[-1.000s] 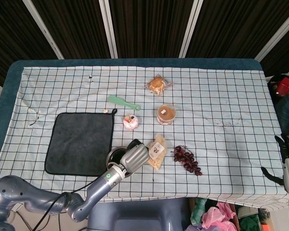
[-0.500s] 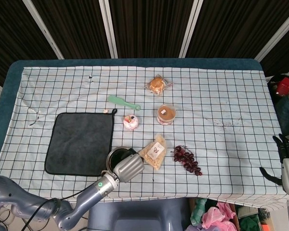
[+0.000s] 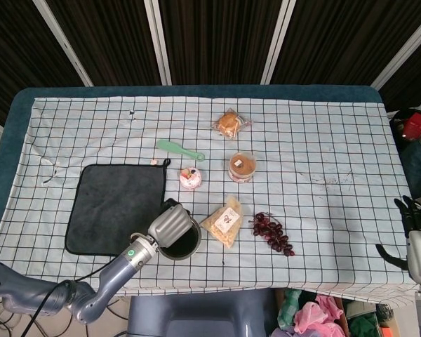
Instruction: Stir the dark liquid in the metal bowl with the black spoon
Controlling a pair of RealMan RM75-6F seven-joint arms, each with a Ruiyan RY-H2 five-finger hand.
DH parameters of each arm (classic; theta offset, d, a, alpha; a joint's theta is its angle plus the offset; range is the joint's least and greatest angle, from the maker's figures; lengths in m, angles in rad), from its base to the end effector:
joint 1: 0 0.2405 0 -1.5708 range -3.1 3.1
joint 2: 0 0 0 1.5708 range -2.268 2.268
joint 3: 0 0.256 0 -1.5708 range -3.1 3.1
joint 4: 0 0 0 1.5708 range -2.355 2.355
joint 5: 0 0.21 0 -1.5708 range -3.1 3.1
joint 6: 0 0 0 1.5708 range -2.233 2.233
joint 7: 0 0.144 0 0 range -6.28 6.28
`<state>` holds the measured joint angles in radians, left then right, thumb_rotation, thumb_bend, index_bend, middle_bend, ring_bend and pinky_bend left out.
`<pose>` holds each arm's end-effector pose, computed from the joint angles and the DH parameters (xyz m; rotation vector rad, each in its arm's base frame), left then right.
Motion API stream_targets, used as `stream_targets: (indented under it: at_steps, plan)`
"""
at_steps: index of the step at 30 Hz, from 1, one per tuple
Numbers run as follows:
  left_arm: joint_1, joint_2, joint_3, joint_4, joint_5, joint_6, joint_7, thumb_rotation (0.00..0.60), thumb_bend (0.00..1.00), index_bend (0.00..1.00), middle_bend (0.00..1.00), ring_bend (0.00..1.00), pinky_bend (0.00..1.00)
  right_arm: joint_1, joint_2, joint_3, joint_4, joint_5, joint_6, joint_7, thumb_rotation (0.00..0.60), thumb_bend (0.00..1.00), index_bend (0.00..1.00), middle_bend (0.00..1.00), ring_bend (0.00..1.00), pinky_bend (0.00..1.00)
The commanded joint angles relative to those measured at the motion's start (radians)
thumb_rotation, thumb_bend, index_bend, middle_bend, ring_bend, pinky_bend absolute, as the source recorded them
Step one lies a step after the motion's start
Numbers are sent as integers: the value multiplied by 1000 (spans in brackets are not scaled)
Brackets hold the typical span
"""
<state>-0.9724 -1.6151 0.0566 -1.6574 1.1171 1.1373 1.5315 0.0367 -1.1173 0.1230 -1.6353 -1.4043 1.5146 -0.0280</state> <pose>-0.0719 0.2861 -0.0527 -2.0925 0.4469 -0.4245 -0.3202 -0.1795 0.1770 1.2220 -0.8925 0.8850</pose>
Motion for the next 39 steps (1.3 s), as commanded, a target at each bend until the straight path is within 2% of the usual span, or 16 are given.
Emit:
stream_targets:
  at_steps: [1, 6, 11, 15, 25, 31, 35, 39]
  plan:
    - [-16, -19, -26, 32, -12, -12, 2, 600, 509, 663, 941, 956, 919, 1, -1, 0, 1, 1, -2, -1, 600, 127, 77, 27, 127, 247]
    - [-42, -65, -61, 77, -25, -26, 17, 600, 509, 664, 941, 956, 919, 0, 1, 2, 2, 6, -2, 4, 600, 128, 77, 27, 128, 248]
    - [-60, -108, -72, 79, 6, -24, 18, 600, 509, 665, 941, 956, 919, -2, 3, 3, 1, 7, 1, 10, 600, 128, 77, 27, 128, 248]
    - [-56, -132, -47, 55, 47, -13, 22, 600, 509, 665, 941, 956, 919, -4, 7, 4, 0, 9, 2, 15, 600, 127, 75, 26, 128, 248]
    - [-23, -81, 5, -35, 81, 11, 35, 600, 509, 665, 942, 956, 919, -4, 7, 2, -2, 5, 2, 11, 600, 127, 74, 27, 128, 248]
    - [7, -11, 44, -89, 87, 28, 38, 600, 509, 666, 942, 956, 919, -4, 5, 2, -6, 4, 5, 2, 600, 127, 74, 27, 128, 247]
    - [22, 21, 43, -83, 67, 35, 30, 600, 509, 666, 942, 956, 919, -3, 3, 1, -8, 4, 4, -5, 600, 127, 73, 27, 127, 248]
    - [20, 29, 18, -67, 50, 29, 18, 600, 509, 667, 942, 956, 919, -3, 2, 1, -7, 6, 2, -9, 600, 127, 73, 27, 128, 247]
